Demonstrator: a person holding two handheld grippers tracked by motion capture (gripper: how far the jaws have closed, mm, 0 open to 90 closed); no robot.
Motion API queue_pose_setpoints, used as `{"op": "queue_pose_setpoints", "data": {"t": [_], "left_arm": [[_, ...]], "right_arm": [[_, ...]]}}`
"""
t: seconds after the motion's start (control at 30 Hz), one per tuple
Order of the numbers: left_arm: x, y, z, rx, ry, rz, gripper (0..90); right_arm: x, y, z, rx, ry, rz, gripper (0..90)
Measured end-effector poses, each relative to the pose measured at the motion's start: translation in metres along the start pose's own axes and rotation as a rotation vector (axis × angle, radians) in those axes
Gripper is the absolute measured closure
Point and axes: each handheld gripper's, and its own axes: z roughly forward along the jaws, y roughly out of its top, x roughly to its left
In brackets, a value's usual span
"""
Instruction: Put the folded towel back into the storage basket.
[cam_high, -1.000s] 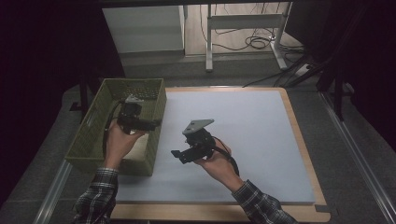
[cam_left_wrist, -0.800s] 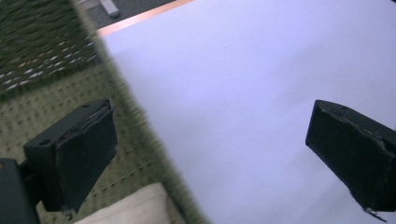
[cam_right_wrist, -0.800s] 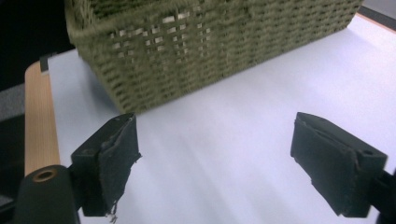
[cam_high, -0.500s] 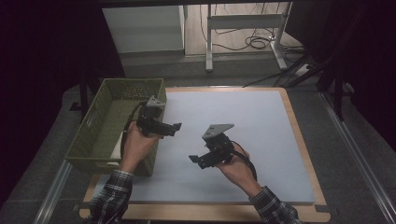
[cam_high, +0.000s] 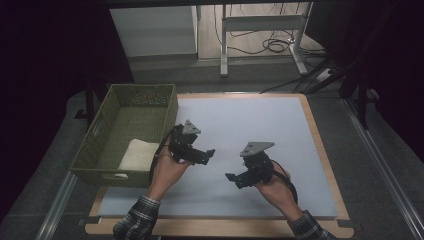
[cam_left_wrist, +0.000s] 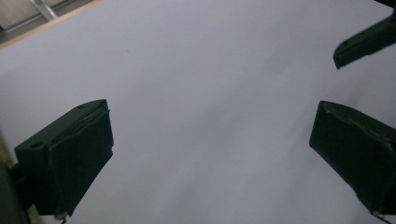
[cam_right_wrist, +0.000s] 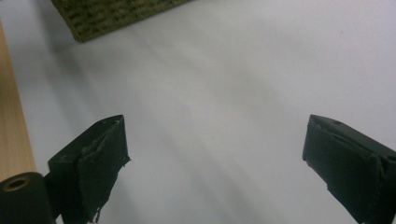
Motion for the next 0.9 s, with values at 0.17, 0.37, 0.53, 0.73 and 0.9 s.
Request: {"op": "queue_pose_setpoints", "data": {"t": [0.17,0.37,0.53,0.73,0.9], "left_arm": [[-0.017,-0.021,0.014,0.004,-0.021,0.007,0.0],[-0.024,-0.039,0.02,0.012,-0.027,0.0,0.0],[-0.03,-0.06,0.026,0.032,-0.023,0.0,0.0],[-0.033,-0.09,0.037,0.081,-0.006,-0.009,0.0],[-0.031,-0.095,0.042,0.107,-0.003,-0.025,0.0]], "right_arm": [[-0.008,-0.023,-0.009,0.006,-0.016,0.019,6.0],[-0.017,-0.046,-0.015,0.012,-0.034,0.042,5.3],[-0.025,-0.068,-0.017,0.023,-0.052,0.067,5.0],[-0.037,-0.089,-0.019,0.051,-0.096,0.071,4.9],[-0.042,-0.102,-0.015,0.066,-0.113,0.073,3.9]]}}
